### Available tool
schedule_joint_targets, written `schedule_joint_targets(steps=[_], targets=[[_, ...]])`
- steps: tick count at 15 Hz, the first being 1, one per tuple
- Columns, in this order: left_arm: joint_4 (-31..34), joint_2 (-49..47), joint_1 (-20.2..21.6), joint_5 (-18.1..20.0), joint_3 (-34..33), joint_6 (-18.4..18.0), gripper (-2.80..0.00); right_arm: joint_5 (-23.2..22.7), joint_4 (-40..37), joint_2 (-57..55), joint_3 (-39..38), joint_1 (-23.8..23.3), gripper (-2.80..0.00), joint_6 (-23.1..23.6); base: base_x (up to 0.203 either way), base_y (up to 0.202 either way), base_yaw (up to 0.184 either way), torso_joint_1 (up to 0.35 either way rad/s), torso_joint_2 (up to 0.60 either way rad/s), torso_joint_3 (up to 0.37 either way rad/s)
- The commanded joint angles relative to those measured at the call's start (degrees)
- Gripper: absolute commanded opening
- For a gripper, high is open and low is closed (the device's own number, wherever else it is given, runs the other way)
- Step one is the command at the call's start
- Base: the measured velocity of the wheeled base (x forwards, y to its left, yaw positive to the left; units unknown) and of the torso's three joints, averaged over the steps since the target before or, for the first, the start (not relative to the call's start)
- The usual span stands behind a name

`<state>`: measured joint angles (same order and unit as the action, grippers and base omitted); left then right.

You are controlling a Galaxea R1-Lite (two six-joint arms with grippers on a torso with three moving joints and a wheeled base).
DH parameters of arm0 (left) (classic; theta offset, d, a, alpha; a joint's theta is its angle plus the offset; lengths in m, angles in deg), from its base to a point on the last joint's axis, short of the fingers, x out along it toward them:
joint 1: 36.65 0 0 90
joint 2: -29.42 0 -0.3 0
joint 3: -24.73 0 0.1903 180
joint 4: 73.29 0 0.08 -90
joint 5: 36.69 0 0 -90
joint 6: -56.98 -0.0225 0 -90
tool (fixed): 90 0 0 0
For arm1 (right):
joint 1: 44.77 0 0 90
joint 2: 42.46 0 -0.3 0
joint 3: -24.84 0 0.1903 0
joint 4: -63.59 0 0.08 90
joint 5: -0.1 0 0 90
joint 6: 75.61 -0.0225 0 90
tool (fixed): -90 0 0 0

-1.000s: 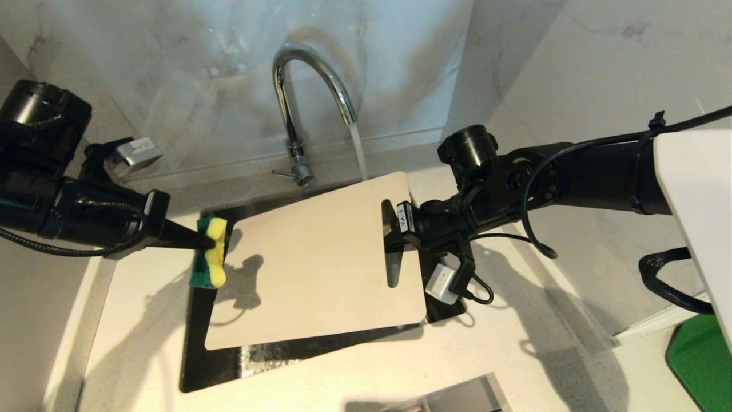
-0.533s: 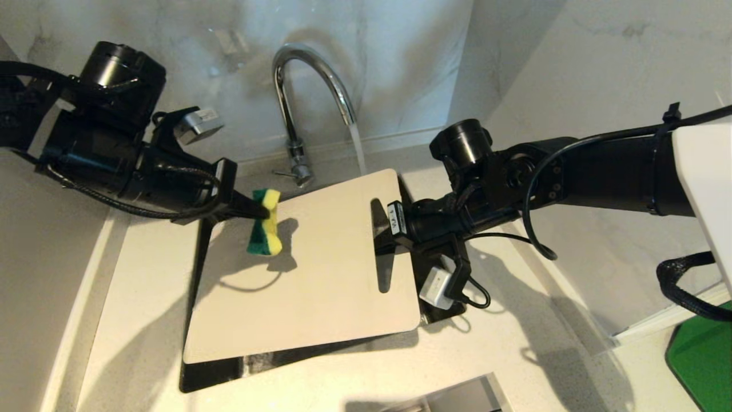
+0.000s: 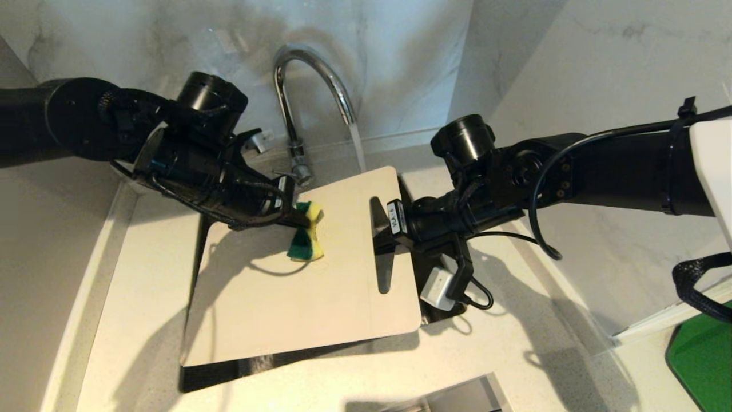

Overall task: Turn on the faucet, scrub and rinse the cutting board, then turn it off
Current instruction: Scrub the cutting board underwater

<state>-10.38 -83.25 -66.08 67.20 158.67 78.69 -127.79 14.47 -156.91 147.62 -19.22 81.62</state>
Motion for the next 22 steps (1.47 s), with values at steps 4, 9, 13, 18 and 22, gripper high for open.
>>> schedule_joint_targets(steps=[4, 9, 13, 18, 22], targets=[[0.1, -3.0, 1.6, -0.2, 0.0, 0.2, -2.8, -0.3, 0.0, 0.5, -0.5, 0.0, -2.8, 0.9, 0.0, 0.0, 0.0, 0.0, 0.0, 0.0], [0.4, -2.9, 6.0, -0.1, -3.8, -2.4, -2.8, -0.3, 0.0, 0.6, -0.5, 0.0, -2.8, 0.9, 0.0, 0.0, 0.0, 0.0, 0.0, 0.0], [0.1, -3.0, 10.0, 0.0, -9.0, -4.3, -2.8, -0.3, 0.0, 0.7, -0.5, 0.0, -2.8, 0.9, 0.0, 0.0, 0.0, 0.0, 0.0, 0.0], [-3.3, -3.0, 16.0, 0.4, -17.4, -7.0, -2.8, -0.3, 0.0, 0.7, -0.3, 0.0, -2.8, 0.9, 0.0, 0.0, 0.0, 0.0, 0.0, 0.0], [-8.9, -3.7, 20.6, 0.6, -23.6, -8.5, -2.8, -0.3, 0.0, 0.8, -0.3, 0.0, -2.8, 0.9, 0.0, 0.0, 0.0, 0.0, 0.0, 0.0]])
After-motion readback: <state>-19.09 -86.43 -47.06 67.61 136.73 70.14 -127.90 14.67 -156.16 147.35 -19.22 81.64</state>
